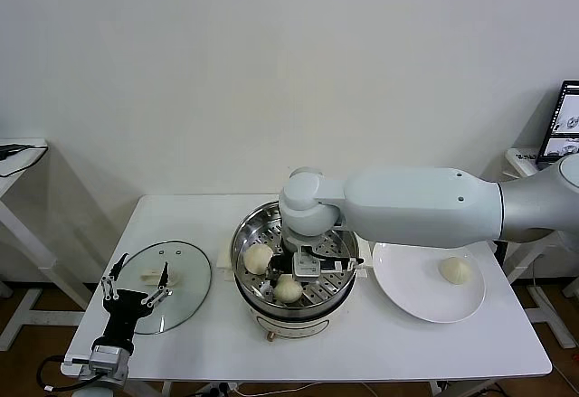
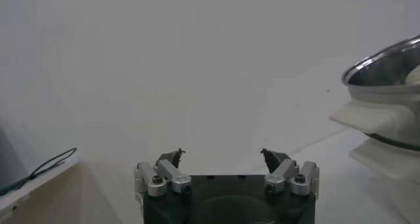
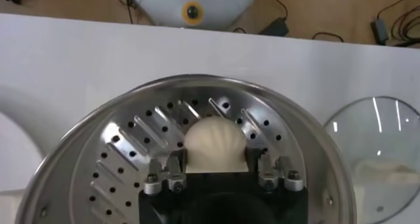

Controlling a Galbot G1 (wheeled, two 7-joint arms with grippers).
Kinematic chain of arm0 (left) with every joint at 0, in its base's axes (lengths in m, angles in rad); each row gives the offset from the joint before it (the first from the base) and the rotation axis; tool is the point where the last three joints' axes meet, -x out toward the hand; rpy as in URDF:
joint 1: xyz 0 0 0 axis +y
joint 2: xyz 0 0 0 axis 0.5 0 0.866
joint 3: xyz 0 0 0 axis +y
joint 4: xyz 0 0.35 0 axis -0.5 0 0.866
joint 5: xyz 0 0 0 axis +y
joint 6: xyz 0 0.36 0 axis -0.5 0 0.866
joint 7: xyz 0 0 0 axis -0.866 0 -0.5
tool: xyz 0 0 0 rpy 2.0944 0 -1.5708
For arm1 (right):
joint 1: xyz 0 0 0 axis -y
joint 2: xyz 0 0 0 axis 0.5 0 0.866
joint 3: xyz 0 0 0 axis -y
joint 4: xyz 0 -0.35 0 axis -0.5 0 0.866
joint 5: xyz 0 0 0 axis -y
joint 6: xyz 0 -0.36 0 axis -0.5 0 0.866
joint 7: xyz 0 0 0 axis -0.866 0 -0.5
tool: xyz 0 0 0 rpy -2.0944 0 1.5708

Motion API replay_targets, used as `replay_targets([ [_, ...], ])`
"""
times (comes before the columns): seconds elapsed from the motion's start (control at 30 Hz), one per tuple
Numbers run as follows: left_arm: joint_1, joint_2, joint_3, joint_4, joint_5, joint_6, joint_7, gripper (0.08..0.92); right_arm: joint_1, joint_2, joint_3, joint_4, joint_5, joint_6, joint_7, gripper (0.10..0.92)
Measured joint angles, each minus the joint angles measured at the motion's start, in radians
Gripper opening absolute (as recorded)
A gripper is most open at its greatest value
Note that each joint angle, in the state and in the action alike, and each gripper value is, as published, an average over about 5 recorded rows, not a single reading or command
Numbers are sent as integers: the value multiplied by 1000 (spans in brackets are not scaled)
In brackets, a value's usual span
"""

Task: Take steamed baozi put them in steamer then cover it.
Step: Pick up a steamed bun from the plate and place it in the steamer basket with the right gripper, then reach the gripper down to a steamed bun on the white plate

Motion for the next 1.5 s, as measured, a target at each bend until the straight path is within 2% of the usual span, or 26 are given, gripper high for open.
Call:
replay_targets([
  [0.1, 1, 0, -1, 0, 0, 0, 0, 823, 0, -4, 4, 2, 2, -1, -2, 776],
  [0.2, 2, -1, -2, 0, 0, -1, 0, 823, 6, -12, 10, 9, 13, -4, -4, 815],
  [0.63, 12, -7, 8, -14, 6, -2, -4, 823, 137, -155, 32, -6, 158, -35, -62, 823],
  [0.97, 22, -11, 23, -28, 18, -4, -7, 823, 129, -372, 70, -90, 258, -191, -140, 823],
  [1.23, 16, -13, 35, -29, 23, 0, -10, 823, -95, -508, 253, -195, 210, -332, -174, 823],
  [1.5, 8, -14, 41, -18, 25, 4, -10, 823, -348, -550, 480, -331, 105, -398, -184, 823],
])
